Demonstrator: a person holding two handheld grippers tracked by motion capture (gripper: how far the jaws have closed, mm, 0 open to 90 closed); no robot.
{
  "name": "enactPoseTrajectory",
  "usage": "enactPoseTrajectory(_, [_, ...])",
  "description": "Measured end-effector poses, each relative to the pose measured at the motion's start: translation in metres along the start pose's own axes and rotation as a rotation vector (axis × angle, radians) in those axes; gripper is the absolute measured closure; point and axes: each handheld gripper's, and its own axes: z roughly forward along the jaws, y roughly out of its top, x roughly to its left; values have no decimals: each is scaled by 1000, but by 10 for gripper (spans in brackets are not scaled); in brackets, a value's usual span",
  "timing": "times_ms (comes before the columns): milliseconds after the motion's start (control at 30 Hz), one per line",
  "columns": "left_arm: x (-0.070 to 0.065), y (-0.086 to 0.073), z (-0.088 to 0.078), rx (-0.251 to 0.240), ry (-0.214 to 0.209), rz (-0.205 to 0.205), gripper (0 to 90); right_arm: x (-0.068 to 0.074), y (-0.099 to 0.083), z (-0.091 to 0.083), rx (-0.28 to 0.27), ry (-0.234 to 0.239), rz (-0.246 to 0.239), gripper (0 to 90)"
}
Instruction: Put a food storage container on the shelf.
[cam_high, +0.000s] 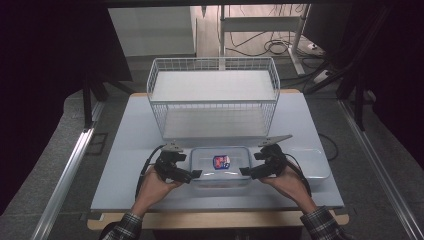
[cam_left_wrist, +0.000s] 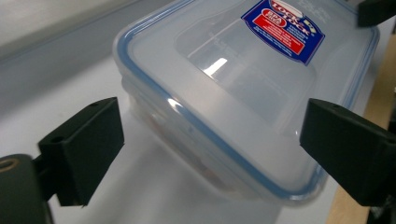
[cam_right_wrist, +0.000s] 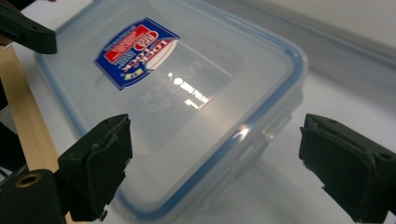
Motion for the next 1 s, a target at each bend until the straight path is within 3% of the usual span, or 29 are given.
enactPoseTrajectory(33, [6, 2, 7, 7, -61, -25, 19, -3, 2, 7, 5, 36, 38, 61])
enactPoseTrajectory(67, [6, 2, 7, 7, -61, -25, 17, -3, 2, 7, 5, 36, 38, 61])
enactPoseTrajectory(133, [8, 2, 14, 14, -118, -51, 11, -7, 3, 9, 21, 62, 69, 62])
enactPoseTrajectory(167, [10, 1, 16, 14, -133, -79, 0, -12, 1, 11, 34, 109, 112, 77])
enactPoseTrajectory(233, [12, 0, 16, 21, -156, -91, 0, -15, -1, 15, 39, 158, 150, 76])
enactPoseTrajectory(267, [12, 0, 16, 21, -156, -91, 0, -16, -2, 16, 42, 167, 165, 73])
enactPoseTrajectory(367, [15, -4, 17, 41, -199, -144, 0, -16, -2, 16, 46, 172, 180, 86])
enactPoseTrajectory(400, [16, -6, 16, 51, -217, -170, 10, -17, -3, 14, 62, 181, 218, 119])
enactPoseTrajectory(533, [11, -7, 6, 59, -203, -187, 102, -19, -4, 9, 86, 200, 244, 178])
enactPoseTrajectory(667, [12, -12, -3, 25, -215, -217, 256, -26, -7, 0, 58, 238, 303, 336])
enactPoseTrajectory(700, [12, -13, -5, 17, -216, -229, 302, -29, -8, -3, 50, 251, 345, 384])
enactPoseTrajectory(733, [15, -15, -9, -11, -228, -272, 342, -29, -9, -5, 44, 256, 353, 417])
enactPoseTrajectory(767, [16, -16, -11, -25, -240, -281, 382, -29, -10, -8, 40, 262, 361, 443])
enactPoseTrajectory(900, [19, -20, -13, -61, -265, -308, 466, -27, -13, -14, 20, 265, 362, 480])
enactPoseTrajectory(1000, [12, -17, -17, -91, -216, -294, 492, -19, -14, -19, -3, 222, 341, 506])
